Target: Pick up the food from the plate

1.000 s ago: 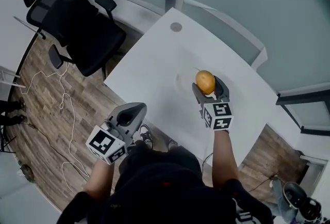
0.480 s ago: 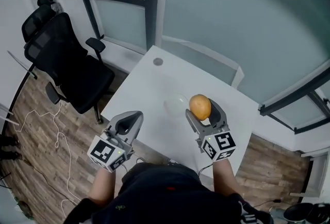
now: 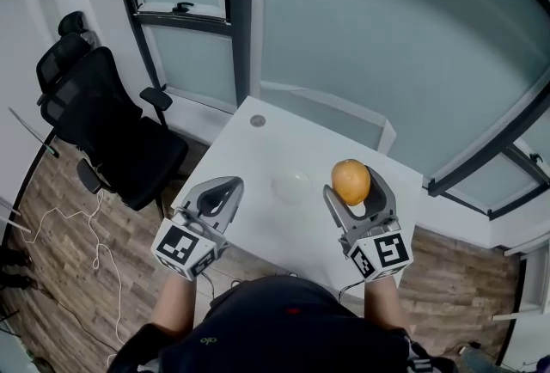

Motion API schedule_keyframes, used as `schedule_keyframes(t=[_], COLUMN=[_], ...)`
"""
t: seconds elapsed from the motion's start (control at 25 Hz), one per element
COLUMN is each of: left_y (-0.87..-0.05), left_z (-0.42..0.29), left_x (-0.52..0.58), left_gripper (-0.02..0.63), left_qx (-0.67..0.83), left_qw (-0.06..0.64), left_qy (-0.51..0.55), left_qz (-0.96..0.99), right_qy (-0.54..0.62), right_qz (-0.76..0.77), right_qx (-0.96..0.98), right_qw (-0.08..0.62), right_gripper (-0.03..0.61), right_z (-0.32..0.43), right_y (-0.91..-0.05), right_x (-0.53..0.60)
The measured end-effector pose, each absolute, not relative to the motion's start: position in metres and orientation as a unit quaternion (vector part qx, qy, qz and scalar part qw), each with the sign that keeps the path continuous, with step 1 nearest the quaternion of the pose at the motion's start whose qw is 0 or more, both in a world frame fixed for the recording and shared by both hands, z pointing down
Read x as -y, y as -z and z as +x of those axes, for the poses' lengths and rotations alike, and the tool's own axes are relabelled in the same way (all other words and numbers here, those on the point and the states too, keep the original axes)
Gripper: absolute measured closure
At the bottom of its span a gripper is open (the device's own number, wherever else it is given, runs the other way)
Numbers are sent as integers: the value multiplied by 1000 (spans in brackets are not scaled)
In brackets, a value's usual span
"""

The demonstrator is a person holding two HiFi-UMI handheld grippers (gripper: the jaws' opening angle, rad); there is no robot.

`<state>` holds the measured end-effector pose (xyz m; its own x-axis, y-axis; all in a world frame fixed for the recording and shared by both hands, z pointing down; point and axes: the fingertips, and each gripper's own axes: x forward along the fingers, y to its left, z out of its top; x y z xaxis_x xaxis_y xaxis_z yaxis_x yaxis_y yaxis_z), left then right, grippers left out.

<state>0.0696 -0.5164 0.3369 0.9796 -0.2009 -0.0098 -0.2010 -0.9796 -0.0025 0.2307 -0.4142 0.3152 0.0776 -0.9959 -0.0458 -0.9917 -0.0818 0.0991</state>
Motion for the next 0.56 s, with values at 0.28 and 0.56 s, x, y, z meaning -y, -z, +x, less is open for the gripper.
schedule_keyframes(t=[0.28,0.56], left_y=[-336,-339], left_z=[64,59], left_x=[510,513], left_gripper=[586,586], left_qx=[-90,-87], left_qw=[-7,-18], left_qy=[-5,-10], left_qz=[-996,-996], right_qy=[50,52], right_qz=[737,736], right_qx=[674,675], right_qw=[24,29], right_gripper=[209,209], right_z=[223,218], right_y=[-313,-314], right_x=[411,419])
